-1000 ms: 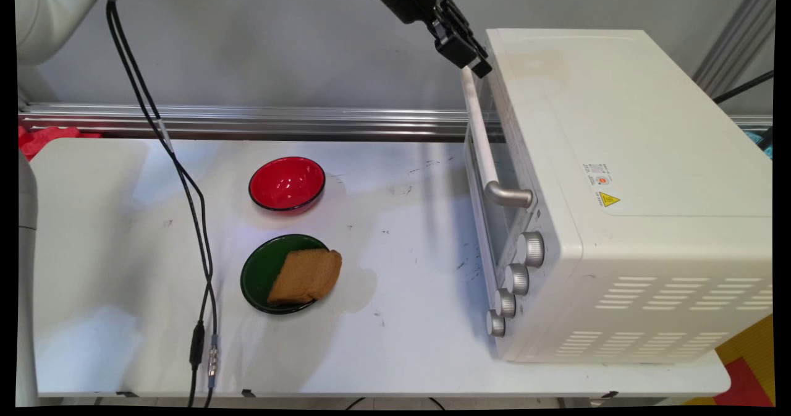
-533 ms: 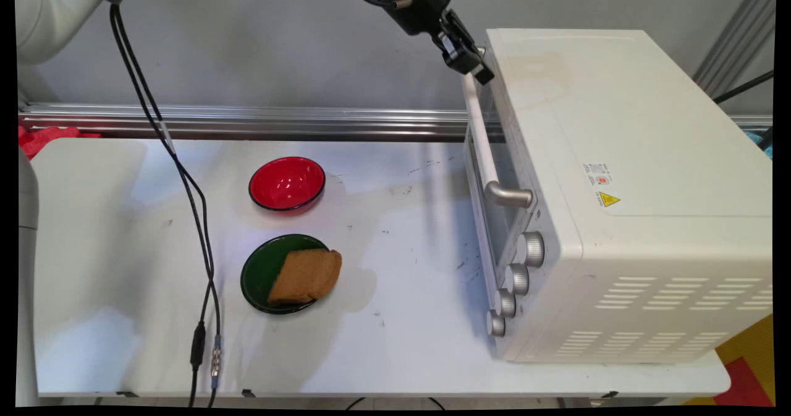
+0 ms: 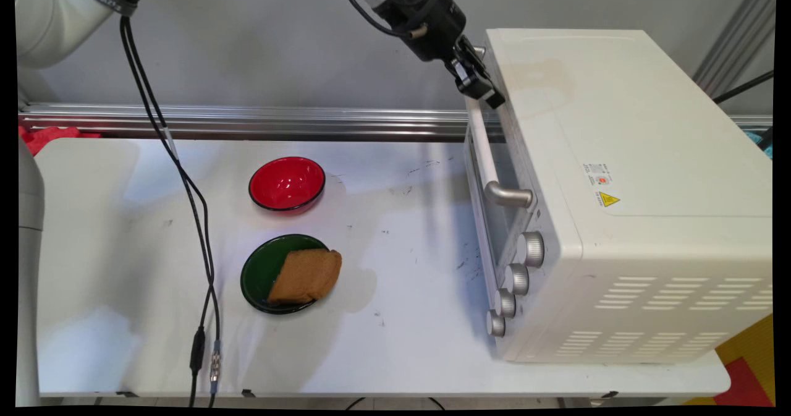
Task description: Open the oven
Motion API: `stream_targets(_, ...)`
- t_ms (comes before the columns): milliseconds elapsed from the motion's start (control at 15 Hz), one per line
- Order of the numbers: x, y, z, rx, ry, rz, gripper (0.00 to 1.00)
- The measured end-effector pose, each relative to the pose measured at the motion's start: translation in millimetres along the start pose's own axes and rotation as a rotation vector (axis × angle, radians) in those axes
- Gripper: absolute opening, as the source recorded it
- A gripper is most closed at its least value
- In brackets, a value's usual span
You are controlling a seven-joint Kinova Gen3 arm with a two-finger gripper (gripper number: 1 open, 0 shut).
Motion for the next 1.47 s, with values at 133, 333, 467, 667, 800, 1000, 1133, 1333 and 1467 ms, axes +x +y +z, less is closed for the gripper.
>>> stream_targets(133, -2.4, -0.5, 6.8, 0.004, -0.005, 0.004, 0.00)
stream_targets(333, -6.1, -0.6, 16.0, 0.005, -0.011, 0.008, 0.00)
stream_targets(467, -9.9, -0.8, 19.6, 0.007, -0.020, 0.010, 0.00)
stream_targets(667, -17.3, -0.4, 20.3, 0.010, -0.038, 0.011, 0.00)
stream_targets(800, -22.8, 0.6, 18.3, 0.012, -0.050, 0.010, 0.00)
stream_targets(1000, -35.0, 2.4, 12.6, 0.014, -0.075, 0.007, 0.00)
stream_targets(1133, -46.1, 3.3, 7.6, 0.015, -0.097, 0.005, 0.00)
stream_targets(1333, -59.4, 3.0, 4.1, 0.015, -0.125, 0.004, 0.00)
stream_targets(1467, -73.8, 3.2, 0.0, 0.017, -0.149, 0.005, 0.00)
